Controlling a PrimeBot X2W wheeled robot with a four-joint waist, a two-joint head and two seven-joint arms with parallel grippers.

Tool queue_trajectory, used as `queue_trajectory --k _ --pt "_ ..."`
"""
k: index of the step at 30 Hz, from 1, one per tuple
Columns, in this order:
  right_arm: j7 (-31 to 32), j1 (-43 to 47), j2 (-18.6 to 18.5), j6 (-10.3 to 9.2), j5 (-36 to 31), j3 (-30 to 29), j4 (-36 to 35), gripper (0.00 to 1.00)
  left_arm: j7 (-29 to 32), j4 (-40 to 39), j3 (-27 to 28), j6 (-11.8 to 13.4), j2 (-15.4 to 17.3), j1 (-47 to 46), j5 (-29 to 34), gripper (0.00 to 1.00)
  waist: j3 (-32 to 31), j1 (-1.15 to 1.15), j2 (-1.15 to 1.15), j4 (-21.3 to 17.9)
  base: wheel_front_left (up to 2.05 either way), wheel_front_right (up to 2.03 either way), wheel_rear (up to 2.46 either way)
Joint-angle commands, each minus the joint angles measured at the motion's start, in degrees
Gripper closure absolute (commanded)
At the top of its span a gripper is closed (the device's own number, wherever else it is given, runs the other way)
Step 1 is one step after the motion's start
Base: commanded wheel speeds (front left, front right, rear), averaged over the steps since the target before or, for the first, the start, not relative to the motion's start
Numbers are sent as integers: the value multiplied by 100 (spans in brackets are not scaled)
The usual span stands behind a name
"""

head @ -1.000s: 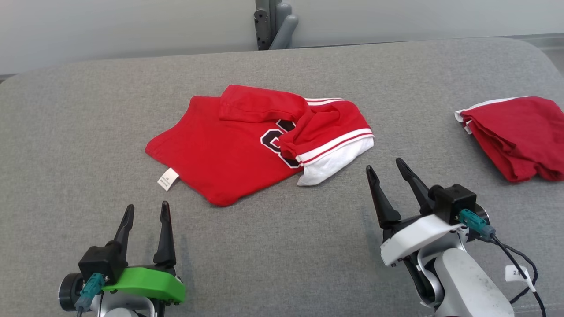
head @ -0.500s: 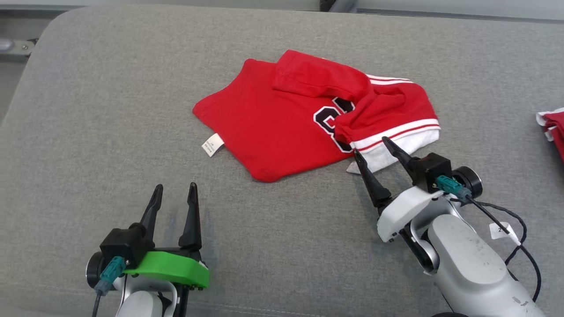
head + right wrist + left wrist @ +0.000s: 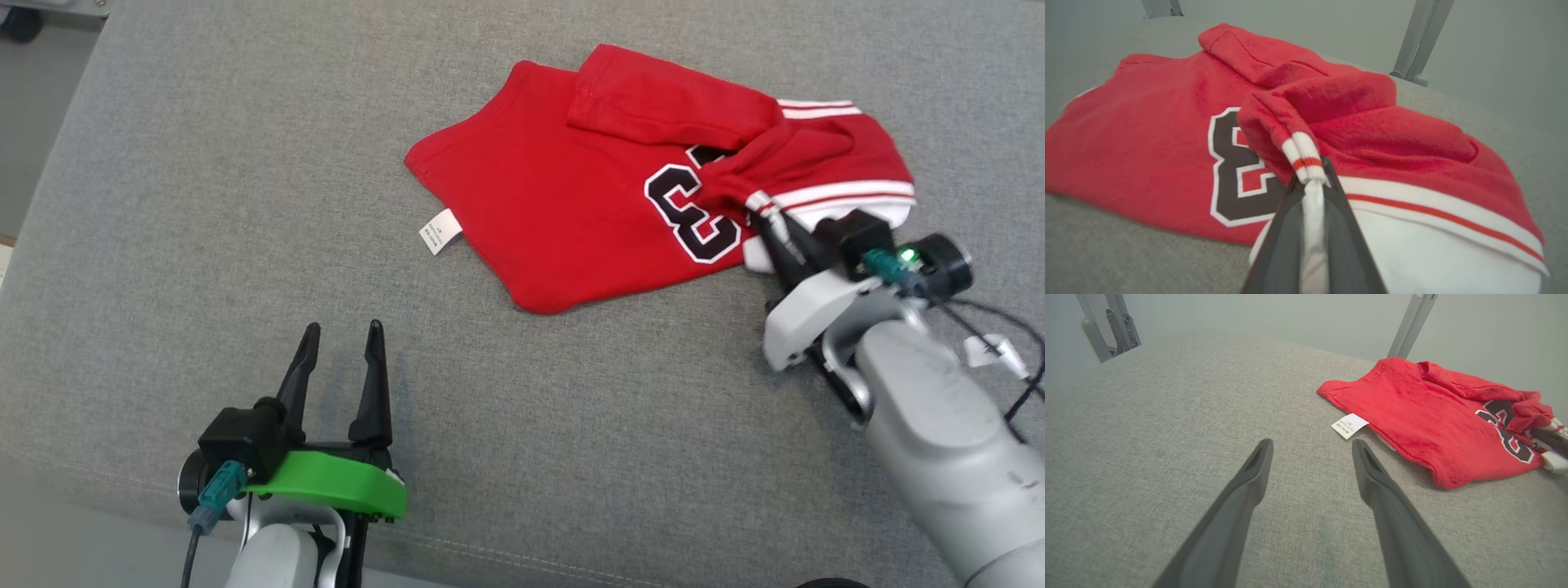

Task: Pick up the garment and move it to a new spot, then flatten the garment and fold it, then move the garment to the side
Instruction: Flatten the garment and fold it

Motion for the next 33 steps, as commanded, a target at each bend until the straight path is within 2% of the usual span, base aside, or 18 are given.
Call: queue_trajectory --k 1,4,9,10,11,14,17,22,26,33 --pt "-15 -257 -252 -11 -87 -188 -43 100 -17 -18 -44 14 3 -108 -30 0 94 0 0 63 0 0 0" --pt "-15 -748 -583 -11 -363 -509 -24 100 -16 32 -249 -47 3 -189 -20 0 195 0 0 163 0 0 0" --pt "84 -1857 -1149 -11 -869 -786 479 100 -17 89 -724 -67 4 -354 -174 0 344 0 0 486 0 0 0" --pt "139 -2062 -1229 -11 -954 -827 648 77 -17 101 -838 -72 5 -383 -204 0 363 0 0 558 0 0 0" --pt "206 -2264 -1314 -11 -971 -978 845 0 -17 112 -925 -64 7 -408 -227 0 382 0 0 623 0 0 0" --pt "321 -2674 -1472 -11 -1330 -1571 1352 0 -16 126 -1165 -10 4 -412 -293 0 363 0 0 741 0 0 0" --pt "148 -2742 -1280 -9 -1677 -2057 1575 0 -17 169 -1221 22 7 -371 -298 0 286 0 0 724 0 0 0" --pt "2 -2371 -865 -11 -1604 -2249 1658 0 -16 254 -1076 9 5 -265 -209 0 105 0 0 483 0 0 0" --pt "-12 -1648 -346 -10 -1180 -2026 1015 0 -17 350 -946 -60 9 -205 -116 0 -115 0 0 152 0 0 0" --pt "-12 -89 82 -10 -312 -1053 -19 0 -17 524 -830 -164 10 -107 -14 0 -489 0 0 -242 0 0 0"
